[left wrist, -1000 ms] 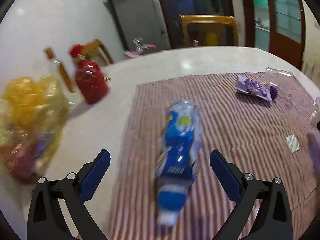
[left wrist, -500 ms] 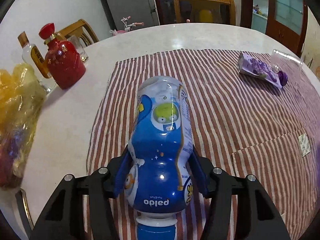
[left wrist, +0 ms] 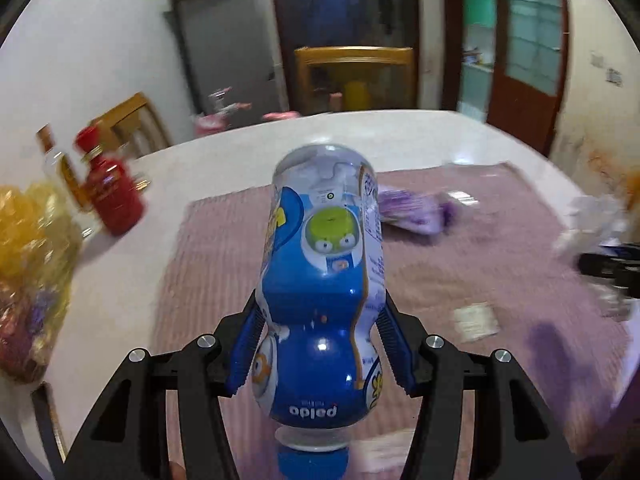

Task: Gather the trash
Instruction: 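Carry the bottle and tissues to the bin and open both tools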

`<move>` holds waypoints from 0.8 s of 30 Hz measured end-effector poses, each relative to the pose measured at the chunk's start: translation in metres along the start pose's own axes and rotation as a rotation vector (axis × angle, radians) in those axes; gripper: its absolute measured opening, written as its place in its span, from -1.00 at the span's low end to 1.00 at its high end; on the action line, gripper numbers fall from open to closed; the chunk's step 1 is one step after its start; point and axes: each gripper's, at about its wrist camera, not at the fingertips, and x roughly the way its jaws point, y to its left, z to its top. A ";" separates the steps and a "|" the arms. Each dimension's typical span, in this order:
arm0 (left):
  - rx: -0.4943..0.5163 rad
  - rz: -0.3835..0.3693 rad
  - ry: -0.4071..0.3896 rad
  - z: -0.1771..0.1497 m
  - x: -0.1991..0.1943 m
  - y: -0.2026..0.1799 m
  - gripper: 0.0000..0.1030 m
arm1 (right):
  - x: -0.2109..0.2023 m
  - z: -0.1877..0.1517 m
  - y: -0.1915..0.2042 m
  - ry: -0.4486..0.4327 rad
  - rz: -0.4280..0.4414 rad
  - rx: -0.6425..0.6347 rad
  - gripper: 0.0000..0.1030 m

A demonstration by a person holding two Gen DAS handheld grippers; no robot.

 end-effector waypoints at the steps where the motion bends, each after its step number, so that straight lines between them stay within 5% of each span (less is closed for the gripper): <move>1: 0.014 -0.024 -0.007 0.002 -0.004 -0.014 0.06 | -0.007 0.000 -0.010 -0.015 0.003 0.026 -0.40; 7: 0.143 -0.220 -0.043 0.019 -0.011 -0.127 0.06 | -0.087 -0.023 -0.131 -0.129 -0.165 0.240 -0.40; 11: 0.272 -0.369 -0.069 0.028 -0.012 -0.223 0.06 | -0.137 -0.067 -0.235 -0.160 -0.319 0.446 -0.40; 16: 0.365 -0.475 -0.078 0.028 -0.008 -0.311 0.06 | -0.125 -0.133 -0.341 -0.049 -0.456 0.653 -0.40; 22: 0.485 -0.556 -0.065 0.031 -0.009 -0.390 0.06 | -0.117 -0.179 -0.392 0.007 -0.486 0.775 -0.39; 24: 0.525 -0.580 -0.070 0.035 -0.012 -0.416 0.05 | -0.113 -0.190 -0.405 0.044 -0.487 0.795 -0.25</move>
